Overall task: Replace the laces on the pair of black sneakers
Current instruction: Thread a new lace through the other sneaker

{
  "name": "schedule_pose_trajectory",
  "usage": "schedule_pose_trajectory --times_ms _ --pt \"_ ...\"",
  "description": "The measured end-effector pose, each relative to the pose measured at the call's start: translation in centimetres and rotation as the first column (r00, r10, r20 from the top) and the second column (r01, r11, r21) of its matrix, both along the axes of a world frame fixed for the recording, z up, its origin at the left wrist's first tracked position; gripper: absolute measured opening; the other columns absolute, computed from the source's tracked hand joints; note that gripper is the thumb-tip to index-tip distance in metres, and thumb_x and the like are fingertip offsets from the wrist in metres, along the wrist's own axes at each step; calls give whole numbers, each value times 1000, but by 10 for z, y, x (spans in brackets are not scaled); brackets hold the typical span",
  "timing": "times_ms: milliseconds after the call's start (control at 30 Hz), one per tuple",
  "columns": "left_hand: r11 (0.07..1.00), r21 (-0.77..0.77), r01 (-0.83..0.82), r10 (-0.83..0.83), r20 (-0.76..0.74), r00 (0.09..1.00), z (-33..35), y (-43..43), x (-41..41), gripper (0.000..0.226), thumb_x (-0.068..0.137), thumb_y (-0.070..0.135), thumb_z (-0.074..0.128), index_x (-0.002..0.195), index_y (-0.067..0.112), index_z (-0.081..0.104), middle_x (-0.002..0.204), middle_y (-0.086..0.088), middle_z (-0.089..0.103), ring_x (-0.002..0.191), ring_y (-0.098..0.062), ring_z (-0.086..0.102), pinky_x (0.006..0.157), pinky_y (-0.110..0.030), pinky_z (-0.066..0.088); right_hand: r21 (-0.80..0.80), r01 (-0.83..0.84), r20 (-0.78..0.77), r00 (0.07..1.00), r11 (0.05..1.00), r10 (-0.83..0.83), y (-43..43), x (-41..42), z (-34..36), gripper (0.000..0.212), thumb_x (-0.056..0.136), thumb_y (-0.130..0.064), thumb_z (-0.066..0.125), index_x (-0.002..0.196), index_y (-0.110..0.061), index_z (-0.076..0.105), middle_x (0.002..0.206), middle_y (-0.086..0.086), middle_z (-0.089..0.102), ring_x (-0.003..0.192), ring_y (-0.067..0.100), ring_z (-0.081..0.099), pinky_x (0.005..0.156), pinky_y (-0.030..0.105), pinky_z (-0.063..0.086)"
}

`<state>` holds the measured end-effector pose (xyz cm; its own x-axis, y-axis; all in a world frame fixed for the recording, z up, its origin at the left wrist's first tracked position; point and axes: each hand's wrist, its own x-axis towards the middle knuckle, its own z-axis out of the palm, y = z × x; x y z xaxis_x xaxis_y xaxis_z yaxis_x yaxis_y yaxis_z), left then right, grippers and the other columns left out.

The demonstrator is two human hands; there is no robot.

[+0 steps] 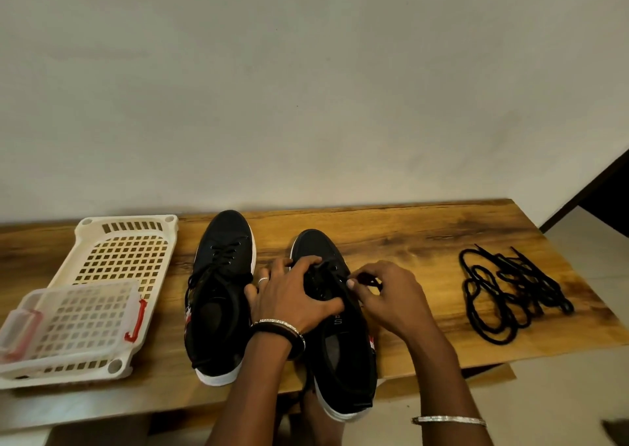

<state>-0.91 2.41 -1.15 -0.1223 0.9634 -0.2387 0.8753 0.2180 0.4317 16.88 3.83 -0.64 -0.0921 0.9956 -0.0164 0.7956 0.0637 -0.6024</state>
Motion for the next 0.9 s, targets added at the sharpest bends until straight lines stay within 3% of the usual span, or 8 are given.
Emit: schedule_pose_trajectory --times_ms 133,233,300,400,467,633,733,900 --pt "1000 3 2 -2 18 1000 -1 0 -1 81 61 78 64 134 61 33 148 8 33 132 -24 40 106 -46 26 -6 25 -3 1000 1000 -25 4 -1 -5 9 94 -28 68 93 -25 76 95 -6 71 91 15 63 72 30 49" --pt "1000 -2 6 -6 42 999 -1 0 -3 82 60 77 66 134 60 34 148 8 32 131 -24 43 107 -47 25 -152 143 -367 911 978 -190 1 -3 -4 14 101 -21 58 95 -17 70 95 -5 70 95 13 63 71 22 44" --pt "1000 -8 10 -10 50 999 -1 1 -3 83 60 77 66 134 60 34 149 8 32 130 -24 45 107 -47 25 -331 235 -702 586 914 -405 1 -3 4 19 105 -16 49 96 -15 66 101 2 74 104 17 66 79 28 46" --pt "1000 -11 10 -9 50 999 -2 0 -3 84 59 78 65 134 60 33 149 8 32 128 -23 47 105 -46 26 -508 111 -855 -186 854 -484 -1 9 18 24 101 -11 38 85 -11 55 80 11 69 83 27 71 85 37 51" --pt "1000 -9 6 -6 49 999 -2 1 -3 84 58 79 65 134 60 33 148 8 33 127 -23 48 105 -45 26 -556 120 -808 -308 822 -502 -2 16 18 24 98 -15 37 78 -14 49 61 3 46 53 18 50 66 34 48" --pt "1000 -17 5 -4 58 998 0 0 -2 84 58 78 66 133 60 34 148 8 32 125 -22 51 104 -45 26 -382 398 -729 426 834 -536 -1 16 10 24 94 -19 66 75 -17 53 58 -5 40 48 11 37 50 29 33" --pt "999 -30 9 -7 61 998 3 0 -2 83 59 79 66 133 60 34 147 8 33 124 -21 51 105 -46 25 -70 218 -306 924 974 -229 0 4 5 6 89 -27 74 84 -26 71 79 -10 67 74 7 61 62 22 43" --pt "999 -41 3 3 145 989 2 1 -2 81 62 69 73 133 57 36 145 8 31 128 -18 46 110 -49 25 -37 24 17 1000 999 -24 4 -9 -3 11 94 -33 68 96 -28 77 93 -11 72 88 9 63 69 26 45"
